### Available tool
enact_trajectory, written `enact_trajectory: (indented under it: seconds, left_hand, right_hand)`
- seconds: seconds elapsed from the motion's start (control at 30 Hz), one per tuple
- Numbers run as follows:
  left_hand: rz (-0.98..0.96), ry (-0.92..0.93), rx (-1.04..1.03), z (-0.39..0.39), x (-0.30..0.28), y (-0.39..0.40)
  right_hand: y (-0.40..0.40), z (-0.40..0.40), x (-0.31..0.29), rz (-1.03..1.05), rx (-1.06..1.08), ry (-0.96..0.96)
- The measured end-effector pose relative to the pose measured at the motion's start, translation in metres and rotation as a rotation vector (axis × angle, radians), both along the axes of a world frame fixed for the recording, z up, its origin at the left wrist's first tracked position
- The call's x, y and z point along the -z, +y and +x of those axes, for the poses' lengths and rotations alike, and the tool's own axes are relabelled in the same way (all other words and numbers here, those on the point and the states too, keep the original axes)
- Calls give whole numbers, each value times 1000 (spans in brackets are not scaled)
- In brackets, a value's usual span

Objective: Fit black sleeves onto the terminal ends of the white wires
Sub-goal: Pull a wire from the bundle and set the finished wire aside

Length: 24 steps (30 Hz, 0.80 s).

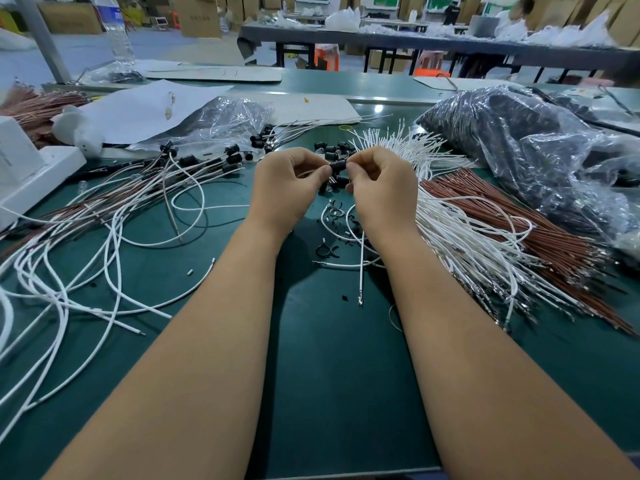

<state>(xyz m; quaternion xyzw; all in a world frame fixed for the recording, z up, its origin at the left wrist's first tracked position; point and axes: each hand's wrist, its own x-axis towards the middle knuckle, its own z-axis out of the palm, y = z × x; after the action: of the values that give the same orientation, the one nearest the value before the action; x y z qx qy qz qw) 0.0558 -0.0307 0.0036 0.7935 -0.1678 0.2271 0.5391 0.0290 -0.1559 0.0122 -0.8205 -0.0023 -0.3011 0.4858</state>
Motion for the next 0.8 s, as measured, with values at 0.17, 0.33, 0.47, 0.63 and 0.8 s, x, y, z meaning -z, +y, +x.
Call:
enact_trajectory:
  seconds: [0.17, 0.33, 0.47, 0.63, 0.8]
  left_hand:
    - [46, -5, -13, 2, 1, -1]
    - [18, 28, -14, 0, 0, -4]
    - [-118, 98, 42, -5, -5, -7]
    - [-212, 149, 108, -8, -9, -7]
    - [-224, 144, 130, -9, -7, -8]
  right_hand:
    - [1, 1, 1, 30, -8, -4]
    - [2, 1, 1, 50, 8, -21]
    - [0, 5, 2, 145, 19, -13]
    - [-1, 7, 2, 253, -26, 8]
    - [-2, 7, 4, 340, -93, 50]
